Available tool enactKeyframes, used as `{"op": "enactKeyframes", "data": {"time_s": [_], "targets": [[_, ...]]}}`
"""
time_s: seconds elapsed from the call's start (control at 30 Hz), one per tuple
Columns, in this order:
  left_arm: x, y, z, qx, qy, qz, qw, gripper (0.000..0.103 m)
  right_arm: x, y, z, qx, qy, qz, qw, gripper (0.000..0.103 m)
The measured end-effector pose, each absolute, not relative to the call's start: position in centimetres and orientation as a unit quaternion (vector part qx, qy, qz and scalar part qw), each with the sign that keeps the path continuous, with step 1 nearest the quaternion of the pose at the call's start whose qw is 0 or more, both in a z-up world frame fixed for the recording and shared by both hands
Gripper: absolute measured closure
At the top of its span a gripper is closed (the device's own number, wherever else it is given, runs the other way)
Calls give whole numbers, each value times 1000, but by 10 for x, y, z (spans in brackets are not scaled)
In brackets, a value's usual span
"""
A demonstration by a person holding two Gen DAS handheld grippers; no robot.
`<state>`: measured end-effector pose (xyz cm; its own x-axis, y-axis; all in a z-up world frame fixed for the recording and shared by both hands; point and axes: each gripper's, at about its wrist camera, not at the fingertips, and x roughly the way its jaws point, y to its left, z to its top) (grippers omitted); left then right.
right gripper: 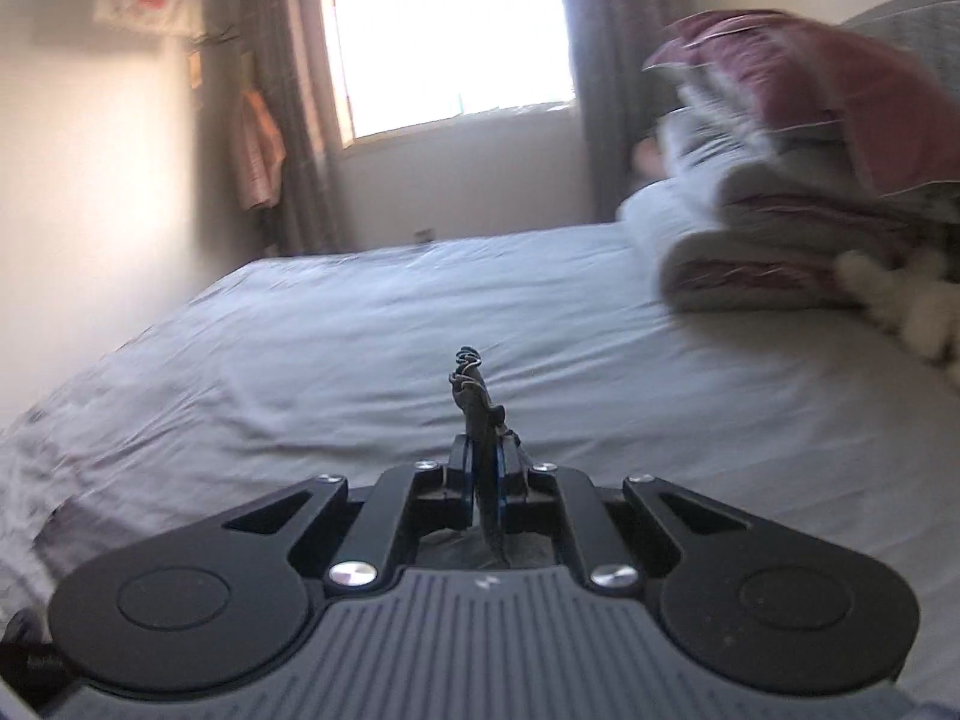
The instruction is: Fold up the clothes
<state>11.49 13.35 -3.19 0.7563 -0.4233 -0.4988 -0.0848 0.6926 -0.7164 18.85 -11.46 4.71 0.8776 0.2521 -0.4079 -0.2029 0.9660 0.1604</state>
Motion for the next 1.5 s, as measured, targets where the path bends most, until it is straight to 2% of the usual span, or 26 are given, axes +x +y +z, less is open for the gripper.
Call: {"op": "enactKeyframes", "data": {"time_s": [0.2,0.37,0.47,0.57,0.63,0.87,0.93,1.03,1.07,1.1,1.13,1.37,1.5], "targets": [[119,142,-43,-425,338,-112,832,27,190,-74,1,57,273,151,948,95],[125,135,-49,-427,349,-113,827,31,177,-52,-36,46,312,159,936,94],[129,131,-53,-425,355,-113,825,32,168,-48,-46,34,322,165,932,90],[132,127,-56,-423,360,-112,824,34,157,-62,-37,26,315,167,934,79],[133,127,-58,-426,361,-114,822,37,150,-71,-31,21,311,168,935,64],[135,116,-64,-412,361,-115,829,42,128,-111,-14,-27,290,141,946,46],[139,109,-62,-392,360,-112,839,47,126,-127,-16,-77,280,105,951,38],[148,101,-61,-369,361,-97,851,60,126,-143,-27,-169,266,52,947,36],[150,98,-62,-360,360,-91,856,71,125,-148,-32,-189,264,41,945,35],[150,96,-62,-351,358,-82,861,88,124,-153,-37,-201,266,37,942,34],[149,95,-62,-341,356,-72,867,97,124,-157,-41,-206,270,35,940,34],[132,80,-34,-243,282,-44,927,97,118,-174,-53,-200,268,40,942,30],[121,87,-18,-225,241,-20,944,97,120,-173,-52,-184,261,52,946,29]]}}
